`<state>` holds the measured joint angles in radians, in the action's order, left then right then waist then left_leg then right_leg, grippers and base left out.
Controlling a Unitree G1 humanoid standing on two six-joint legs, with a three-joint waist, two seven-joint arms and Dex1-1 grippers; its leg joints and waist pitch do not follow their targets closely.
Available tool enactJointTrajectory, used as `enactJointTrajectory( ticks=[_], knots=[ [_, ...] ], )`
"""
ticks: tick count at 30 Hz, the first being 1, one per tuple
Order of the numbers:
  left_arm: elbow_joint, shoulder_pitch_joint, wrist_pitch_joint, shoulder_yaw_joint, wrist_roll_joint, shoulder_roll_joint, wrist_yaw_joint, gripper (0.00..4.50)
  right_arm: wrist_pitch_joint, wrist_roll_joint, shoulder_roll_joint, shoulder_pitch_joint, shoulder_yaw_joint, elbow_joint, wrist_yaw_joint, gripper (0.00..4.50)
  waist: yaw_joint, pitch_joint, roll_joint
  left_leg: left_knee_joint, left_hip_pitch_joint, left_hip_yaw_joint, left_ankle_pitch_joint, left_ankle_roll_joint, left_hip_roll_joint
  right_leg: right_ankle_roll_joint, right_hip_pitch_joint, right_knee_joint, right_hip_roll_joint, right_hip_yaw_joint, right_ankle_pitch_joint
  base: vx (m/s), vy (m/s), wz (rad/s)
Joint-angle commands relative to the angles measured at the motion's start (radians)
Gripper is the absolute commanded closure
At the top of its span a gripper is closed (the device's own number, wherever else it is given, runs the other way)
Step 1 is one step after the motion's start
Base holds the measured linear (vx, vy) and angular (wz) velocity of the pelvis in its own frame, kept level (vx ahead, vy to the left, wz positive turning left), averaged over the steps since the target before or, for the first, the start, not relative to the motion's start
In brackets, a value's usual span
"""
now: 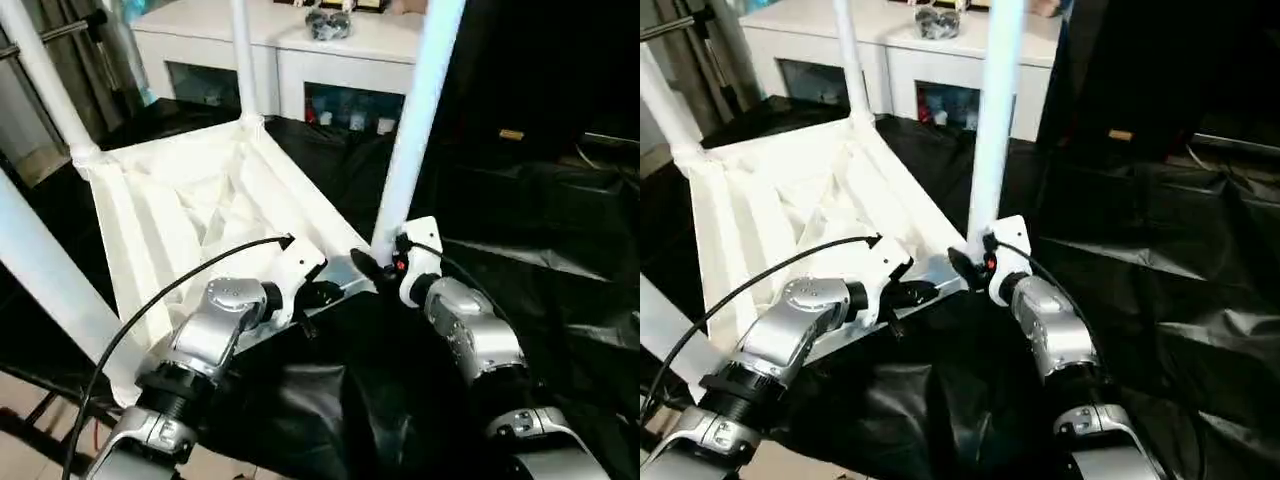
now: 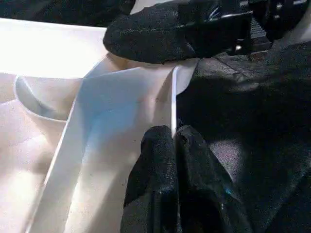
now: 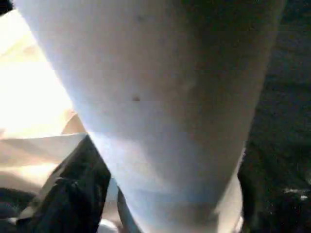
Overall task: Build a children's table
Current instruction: Rotate leg to tighten
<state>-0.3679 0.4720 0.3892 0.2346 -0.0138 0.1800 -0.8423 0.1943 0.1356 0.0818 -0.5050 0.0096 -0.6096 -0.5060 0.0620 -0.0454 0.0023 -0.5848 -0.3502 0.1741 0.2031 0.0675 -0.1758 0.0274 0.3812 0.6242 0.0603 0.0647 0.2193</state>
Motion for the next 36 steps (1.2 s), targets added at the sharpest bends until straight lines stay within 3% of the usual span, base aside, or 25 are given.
enactJointTrajectory(
  ticks=[1, 4, 9, 17, 21, 24, 27, 28, 32, 36],
  knots=[
    [0.047, 0.000, -0.048, 0.061, 0.057, -0.029, -0.087, 4.50, 0.051, 0.008, -0.034, 0.028, 0.087, -0.032, -0.085, 0.52, 0.005, 0.047, -0.006, 0.071, -0.007, -0.022, 0.140, -0.058, -0.058, 0.185, -0.041, -0.092, 0.096, -0.060, 0.199, 0.000, 0.000, 0.00],
    [0.082, -0.021, -0.049, 0.068, 0.089, 0.044, -0.201, 4.50, 0.011, 0.019, 0.061, 0.052, 0.158, 0.054, -0.294, 0.52, 0.008, 0.048, -0.006, 0.069, -0.009, -0.022, 0.126, -0.072, -0.059, 0.190, -0.046, -0.088, 0.095, -0.059, 0.160, 0.000, 0.000, 0.00],
    [0.095, -0.028, -0.051, 0.070, 0.104, 0.093, -0.279, 4.50, 0.008, 0.050, 0.133, 0.079, 0.182, 0.123, -0.460, 0.52, 0.008, 0.053, -0.003, 0.062, -0.005, -0.019, 0.076, -0.107, -0.060, 0.244, -0.045, -0.072, 0.093, -0.058, 0.010, 0.000, 0.000, 0.00],
    [0.103, -0.026, -0.047, 0.067, 0.125, 0.153, -0.375, 4.50, 0.030, 0.084, 0.247, 0.112, 0.198, 0.192, -0.666, 0.52, 0.032, 0.055, 0.000, 0.059, 0.002, -0.016, 0.070, -0.116, -0.066, 0.267, -0.045, -0.067, 0.092, -0.055, -0.015, 0.000, 0.000, 0.00],
    [0.102, -0.024, -0.046, 0.069, 0.131, 0.166, -0.397, 4.50, 0.031, 0.090, 0.263, 0.117, 0.200, 0.202, -0.695, 0.67, 0.038, 0.055, -0.004, 0.059, -0.002, -0.016, 0.071, -0.112, -0.064, 0.264, -0.048, -0.068, 0.095, -0.055, -0.005, 0.000, 0.000, 0.00],
    [0.102, -0.024, -0.044, 0.067, 0.134, 0.178, -0.419, 4.50, 0.045, 0.096, 0.262, 0.118, 0.195, 0.206, -0.707, 1.06, 0.038, 0.055, -0.003, 0.060, -0.002, -0.017, 0.074, -0.104, -0.065, 0.259, -0.048, -0.069, 0.094, -0.054, 0.011, 0.000, 0.000, 0.00],
    [0.102, -0.024, -0.043, 0.066, 0.136, 0.183, -0.426, 4.50, 0.057, 0.101, 0.257, 0.119, 0.195, 0.210, -0.710, 1.12, 0.039, 0.057, -0.003, 0.058, -0.001, -0.017, 0.061, -0.103, -0.065, 0.260, -0.048, -0.066, 0.093, -0.053, -0.005, 0.000, 0.000, 0.00],
    [0.104, -0.026, -0.041, 0.066, 0.137, 0.184, -0.426, 4.50, 0.067, 0.104, 0.253, 0.122, 0.197, 0.215, -0.710, 1.36, 0.040, 0.057, -0.003, 0.058, -0.002, -0.017, 0.054, -0.106, -0.065, 0.262, -0.048, -0.064, 0.093, -0.053, -0.016, 0.000, 0.000, 0.00],
    [0.108, -0.033, -0.038, 0.065, 0.139, 0.177, -0.411, 4.50, 0.082, 0.113, 0.245, 0.135, 0.198, 0.224, -0.703, 1.61, 0.043, 0.058, -0.003, 0.056, -0.003, -0.017, 0.043, -0.110, -0.064, 0.263, -0.049, -0.062, 0.094, -0.053, -0.035, 0.000, 0.000, 0.00],
    [0.105, -0.035, -0.037, 0.062, 0.139, 0.172, -0.402, 4.50, 0.089, 0.117, 0.242, 0.145, 0.199, 0.235, -0.699, 1.79, 0.046, 0.057, -0.004, 0.058, -0.001, -0.017, 0.059, -0.101, -0.065, 0.256, -0.048, -0.066, 0.094, -0.053, -0.001, 0.000, 0.000, 0.00]
  ],
)
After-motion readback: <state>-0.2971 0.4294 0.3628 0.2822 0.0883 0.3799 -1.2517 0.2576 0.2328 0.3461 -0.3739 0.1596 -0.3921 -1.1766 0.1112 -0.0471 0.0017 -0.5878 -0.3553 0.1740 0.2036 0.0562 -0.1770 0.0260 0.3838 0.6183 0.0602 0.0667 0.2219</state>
